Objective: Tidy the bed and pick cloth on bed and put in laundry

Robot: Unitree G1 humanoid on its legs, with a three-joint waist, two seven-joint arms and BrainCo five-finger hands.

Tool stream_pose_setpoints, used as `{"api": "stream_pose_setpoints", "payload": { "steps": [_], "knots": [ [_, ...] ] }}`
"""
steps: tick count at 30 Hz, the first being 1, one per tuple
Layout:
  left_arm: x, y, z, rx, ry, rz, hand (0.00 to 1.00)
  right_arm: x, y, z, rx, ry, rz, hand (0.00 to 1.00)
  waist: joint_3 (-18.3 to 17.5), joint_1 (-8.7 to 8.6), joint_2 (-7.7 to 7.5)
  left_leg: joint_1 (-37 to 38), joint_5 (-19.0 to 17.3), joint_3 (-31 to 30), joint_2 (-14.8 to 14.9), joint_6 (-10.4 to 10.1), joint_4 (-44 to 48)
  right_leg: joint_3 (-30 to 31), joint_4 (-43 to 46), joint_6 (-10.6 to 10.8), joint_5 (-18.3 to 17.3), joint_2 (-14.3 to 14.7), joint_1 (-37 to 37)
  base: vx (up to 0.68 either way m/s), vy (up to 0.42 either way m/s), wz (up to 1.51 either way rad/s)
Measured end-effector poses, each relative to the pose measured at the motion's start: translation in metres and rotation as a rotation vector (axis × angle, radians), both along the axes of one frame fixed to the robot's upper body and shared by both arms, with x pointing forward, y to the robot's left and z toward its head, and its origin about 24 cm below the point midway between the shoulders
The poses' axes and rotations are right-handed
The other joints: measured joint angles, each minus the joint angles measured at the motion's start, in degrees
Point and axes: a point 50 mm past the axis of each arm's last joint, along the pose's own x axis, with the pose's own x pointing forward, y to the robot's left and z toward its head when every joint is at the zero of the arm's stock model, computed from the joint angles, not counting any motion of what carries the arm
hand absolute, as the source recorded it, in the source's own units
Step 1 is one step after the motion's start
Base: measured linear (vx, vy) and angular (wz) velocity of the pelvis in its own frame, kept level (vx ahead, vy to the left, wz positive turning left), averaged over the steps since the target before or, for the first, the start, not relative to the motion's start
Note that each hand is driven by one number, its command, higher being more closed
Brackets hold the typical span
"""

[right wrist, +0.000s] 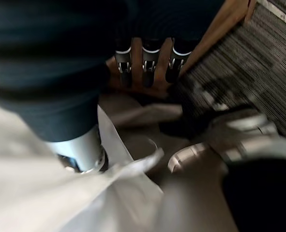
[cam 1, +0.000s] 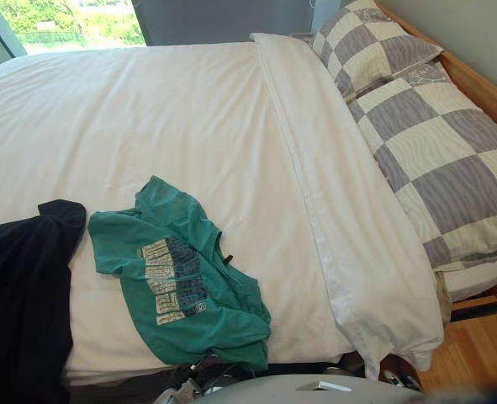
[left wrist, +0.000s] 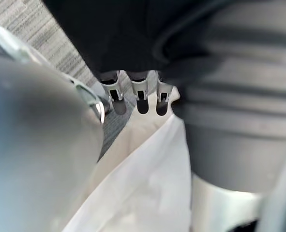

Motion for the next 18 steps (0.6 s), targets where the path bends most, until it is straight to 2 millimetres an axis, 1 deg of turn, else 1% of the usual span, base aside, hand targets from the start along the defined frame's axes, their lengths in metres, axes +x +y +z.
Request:
{"api": "stream_pose_setpoints", "payload": {
  "steps": [1, 2, 3, 4, 5, 6, 7, 8, 9, 10, 11, 12, 13, 14, 15, 16, 17, 18],
  "knots": [
    [0.001, 0.001, 0.0, 0.019, 0.011, 0.008, 0.0, 0.003, 0.001, 0.0, 0.007, -0.01, 0.011, 0.0, 0.53, -0.02, -0.03, -0.77, -1.67, -0.51, 0.24, 0.29, 3.08, -0.14, 1.82, 0.19, -1.17, -0.71, -0.07, 0.0, 0.024, 0.26],
    [0.003, 0.005, 0.002, 0.057, 0.023, 0.014, 0.0, 0.006, 0.002, 0.0, 0.015, -0.019, 0.02, 0.0, 1.43, -0.29, -0.44, -4.03, -5.85, -1.43, 1.57, 0.76, 11.93, -0.91, 5.89, 0.68, -3.58, -2.05, -0.9, -0.04, 0.031, 0.39],
    [0.005, 0.006, 0.002, 0.072, 0.026, 0.017, 0.0, 0.009, 0.002, 0.0, 0.018, -0.025, 0.034, 0.0, 1.82, -0.46, -0.18, -6.37, -8.24, -1.34, 2.75, 1.35, 17.81, -1.41, 8.77, 0.88, -5.1, -2.78, -1.62, -0.08, 0.033, 0.47],
    [0.006, 0.006, 0.003, 0.092, 0.036, 0.033, 0.0, 0.012, 0.003, 0.0, 0.032, -0.034, 0.028, 0.0, 2.13, -0.59, -0.33, -9.18, -10.14, -1.34, 3.9, 2.04, 23.55, -1.72, 12.44, 1.04, -6.9, -3.82, -3.3, -0.11, 0.05, 0.4],
    [0.007, 0.008, 0.004, 0.116, 0.047, 0.05, 0.0, 0.019, 0.0, 0.001, 0.031, -0.052, 0.022, 0.0, 2.21, -0.94, -0.19, -11.26, -11.85, -1.46, 4.42, 2.52, 27.83, -1.72, 17.06, 1.27, -9.09, -5.22, -5.48, -0.08, 0.064, 0.33],
    [0.007, 0.01, 0.004, 0.132, 0.054, 0.057, 0.0, 0.026, 0.001, 0.002, 0.031, -0.067, 0.019, 0.0, 2.61, -1.27, -0.78, -11.6, -12.78, -1.56, 4.02, 2.56, 28.55, -1.62, 19.81, 1.14, -10.41, -6.36, -7.01, -0.05, 0.061, 0.21],
    [0.007, 0.012, 0.004, 0.139, 0.057, 0.061, 0.0, 0.029, 0.001, 0.002, 0.032, -0.072, 0.02, 0.0, 2.79, -1.47, -1.19, -11.95, -12.89, -1.57, 3.81, 2.43, 29.38, -1.43, 20.23, 1.02, -10.59, -6.89, -7.42, -0.04, 0.076, 0.02],
    [0.004, 0.022, 0.006, 0.165, 0.065, 0.077, 0.0, 0.037, 0.008, 0.001, 0.046, -0.082, 0.03, 0.0, 3.64, -1.74, -2.8, -14.05, -13.41, -1.46, 4.9, 4.9, 34.45, -0.46, 20.71, 0.48, -10.55, -8.2, -8.22, -0.06, 0.049, -0.16],
    [0.0, 0.023, 0.006, 0.168, 0.076, 0.077, 0.0, 0.039, 0.008, 0.001, 0.044, -0.086, 0.035, 0.0, 3.63, -1.58, -2.84, -14.18, -14.06, -1.37, 6.43, 6.05, 36.44, 0.37, 20.66, 0.33, -10.52, -8.2, -8.33, -0.07, 0.066, -0.45],
    [-0.007, 0.023, 0.005, 0.167, 0.091, 0.08, 0.0, 0.041, 0.006, 0.002, 0.03, -0.094, 0.05, 0.0, 3.54, -1.82, -2.77, -13.86, -14.38, -2.89, 10.41, 6.13, 39.82, 2.08, 20.71, 0.66, -10.34, -8.22, -8.41, -0.06, 0.152, -0.71],
    [-0.017, 0.021, 0.004, 0.164, 0.113, 0.079, 0.0, 0.043, 0.003, 0.004, 0.01, -0.097, 0.081, 0.0, 3.45, -1.88, -2.78, -13.26, -13.7, -6.92, 14.48, 5.01, 41.04, 4.93, 20.72, 1.76, -9.79, -9.06, -9.13, -0.03, 0.153, -0.75],
    [-0.018, 0.02, 0.003, 0.163, 0.113, 0.082, 0.0, 0.043, 0.001, 0.004, -0.001, -0.097, 0.092, 0.0, 3.42, -1.83, -2.82, -12.78, -13.1, -8.2, 15.48, 4.59, 40.64, 6.39, 20.71, 2.33, -9.5, -9.37, -9.83, -0.08, 0.374, -0.81],
    [-0.023, 0.018, 0.003, 0.162, 0.116, 0.083, 0.0, 0.045, -0.004, 0.006, -0.033, -0.1, 0.118, 0.0, 2.98, -1.65, -2.68, -12.33, -11.1, -11.54, 16.46, 3.87, 38.0, 9.2, 20.69, 4.14, -8.46, -10.43, -12.06, -0.07, 0.477, -0.74],
    [-0.023, 0.016, 0.002, 0.16, 0.119, 0.066, 0.0, 0.051, -0.01, 0.008, -0.069, -0.112, 0.144, 0.0, 2.52, -2.05, -1.91, -12.06, -8.9, -14.22, 16.51, 2.23, 34.29, 11.84, 20.24, 6.48, -6.65, -12.04, -14.22, -0.1, 0.615, -0.63],
    [-0.023, 0.013, 0.002, 0.161, 0.12, 0.051, 0.0, 0.051, -0.012, 0.009, -0.084, -0.111, 0.153, 0.0, 2.26, -2.33, -1.21, -11.91, -8.3, -14.27, 16.6, 1.26, 32.75, 12.27, 19.55, 7.59, -5.61, -12.61, -14.76, -0.09, 0.688, -0.26],
    [-0.025, 0.009, 0.0, 0.165, 0.141, 0.008, 0.0, 0.049, -0.017, 0.01, -0.106, -0.099, 0.16, 0.0, 1.84, -3.58, 0.77, -11.39, -7.22, -13.29, 16.58, -0.56, 28.66, 12.08, 16.28, 10.34, -1.67, -13.9, -14.01, -0.13, 0.795, -0.16],
    [-0.019, 0.006, 0.0, 0.177, 0.15, -0.031, 0.0, 0.049, -0.014, 0.009, -0.105, -0.095, 0.143, 0.0, 1.7, -3.44, 1.68, -8.52, -10.08, -10.26, 15.52, -7.91, 25.46, 12.2, 13.37, 11.62, 2.85, -14.82, -13.71, -0.14, 0.827, -0.2],
    [-0.017, 0.005, 0.0, 0.181, 0.149, -0.043, 0.0, 0.049, -0.017, 0.009, -0.11, -0.099, 0.126, 0.0, 1.71, -3.16, 1.69, -7.7, -11.57, -9.07, 14.88, -9.43, 25.11, 12.38, 12.33, 11.08, 5.08, -15.59, -13.54, -0.2, 0.793, -0.71]
  ]
}}
